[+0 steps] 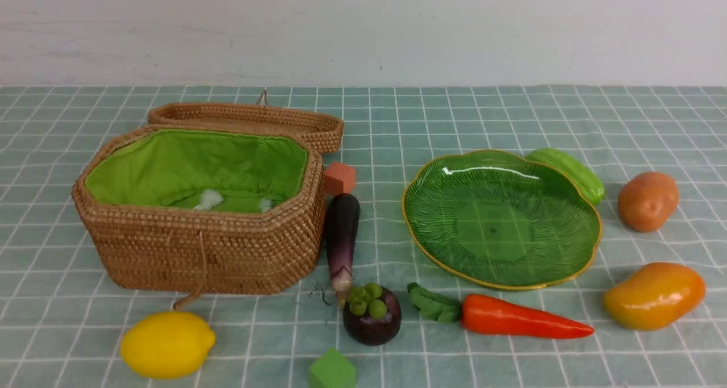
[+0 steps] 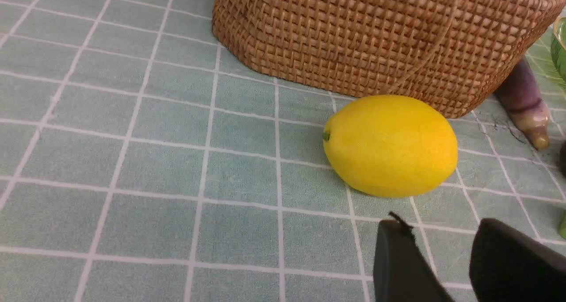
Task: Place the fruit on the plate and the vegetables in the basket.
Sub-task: Grab a lemon with your left arm and place it on the plate on the right
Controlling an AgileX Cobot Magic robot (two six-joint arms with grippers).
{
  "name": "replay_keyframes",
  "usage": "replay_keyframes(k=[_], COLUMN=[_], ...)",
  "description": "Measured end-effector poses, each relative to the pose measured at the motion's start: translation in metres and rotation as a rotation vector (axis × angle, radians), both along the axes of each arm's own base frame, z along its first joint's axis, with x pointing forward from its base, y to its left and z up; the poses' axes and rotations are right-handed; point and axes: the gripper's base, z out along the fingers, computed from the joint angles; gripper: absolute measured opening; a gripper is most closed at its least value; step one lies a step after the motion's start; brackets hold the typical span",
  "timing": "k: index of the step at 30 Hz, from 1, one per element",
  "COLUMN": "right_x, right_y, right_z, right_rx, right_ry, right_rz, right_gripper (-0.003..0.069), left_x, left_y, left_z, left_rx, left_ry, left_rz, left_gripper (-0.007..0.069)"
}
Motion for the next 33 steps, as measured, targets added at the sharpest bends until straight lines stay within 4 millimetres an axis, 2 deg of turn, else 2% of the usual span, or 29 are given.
replay_keyframes(k=[26, 29, 33], right_x=[0.000, 0.000, 0.000], right_y=[0.000, 0.000, 0.000], right_z=[0.000, 0.000, 0.000], right_rx=[0.000, 0.000, 0.000], right_ry=[0.000, 0.000, 0.000], right_rz=[0.000, 0.000, 0.000], right_gripper=[0.0241, 0.0241, 0.0241], left_x=[0.001, 0.003, 0.004], left_y=[0.000, -0.001, -0.001], left_z=[0.002, 0.011, 0.024], left_rx=[-0.004, -0.101, -0.389], left_ry=[-0.025, -0.108, -0.214], left_rz=[0.002, 0.019, 0.064], left_gripper=[0.0239, 0.0239, 0.0239])
